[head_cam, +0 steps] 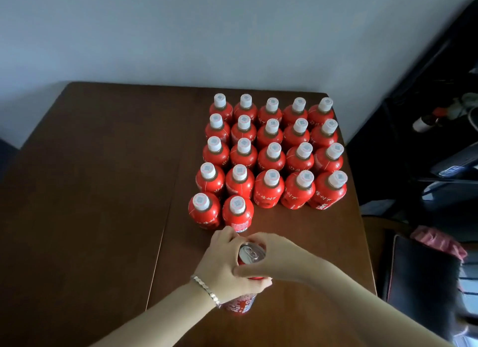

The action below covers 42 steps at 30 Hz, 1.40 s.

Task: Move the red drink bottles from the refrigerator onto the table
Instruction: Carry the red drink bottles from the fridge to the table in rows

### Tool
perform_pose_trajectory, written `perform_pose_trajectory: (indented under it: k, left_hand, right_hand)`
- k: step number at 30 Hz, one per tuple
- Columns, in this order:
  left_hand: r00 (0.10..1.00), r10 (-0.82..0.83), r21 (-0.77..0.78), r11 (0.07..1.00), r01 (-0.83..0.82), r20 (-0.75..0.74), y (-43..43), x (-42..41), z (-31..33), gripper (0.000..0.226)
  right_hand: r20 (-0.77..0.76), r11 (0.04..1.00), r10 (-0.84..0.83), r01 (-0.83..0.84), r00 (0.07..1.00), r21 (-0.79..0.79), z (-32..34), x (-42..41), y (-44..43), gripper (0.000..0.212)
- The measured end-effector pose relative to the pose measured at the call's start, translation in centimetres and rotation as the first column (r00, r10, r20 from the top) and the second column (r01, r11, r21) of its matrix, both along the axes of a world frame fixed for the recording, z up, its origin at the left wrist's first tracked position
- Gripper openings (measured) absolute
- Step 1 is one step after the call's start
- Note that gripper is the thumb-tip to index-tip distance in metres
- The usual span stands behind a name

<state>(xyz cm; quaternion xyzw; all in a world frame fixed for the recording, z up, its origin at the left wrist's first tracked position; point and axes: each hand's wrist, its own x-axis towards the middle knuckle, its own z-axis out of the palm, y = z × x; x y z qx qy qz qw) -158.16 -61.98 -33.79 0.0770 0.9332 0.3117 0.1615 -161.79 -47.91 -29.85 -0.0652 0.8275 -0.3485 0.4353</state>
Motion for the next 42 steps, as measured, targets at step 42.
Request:
perform_pose_trajectory:
  k: [42]
  left_hand:
    - [0.905,-0.292,-0.479,0.870,0.117,-0.309,5.5,-6.3,-3.2,0.070]
  right_hand:
    - [-0.286,0.738,-0.653,0.674,0.702,-0.032,-8.1,-1.8,5.9,0.069]
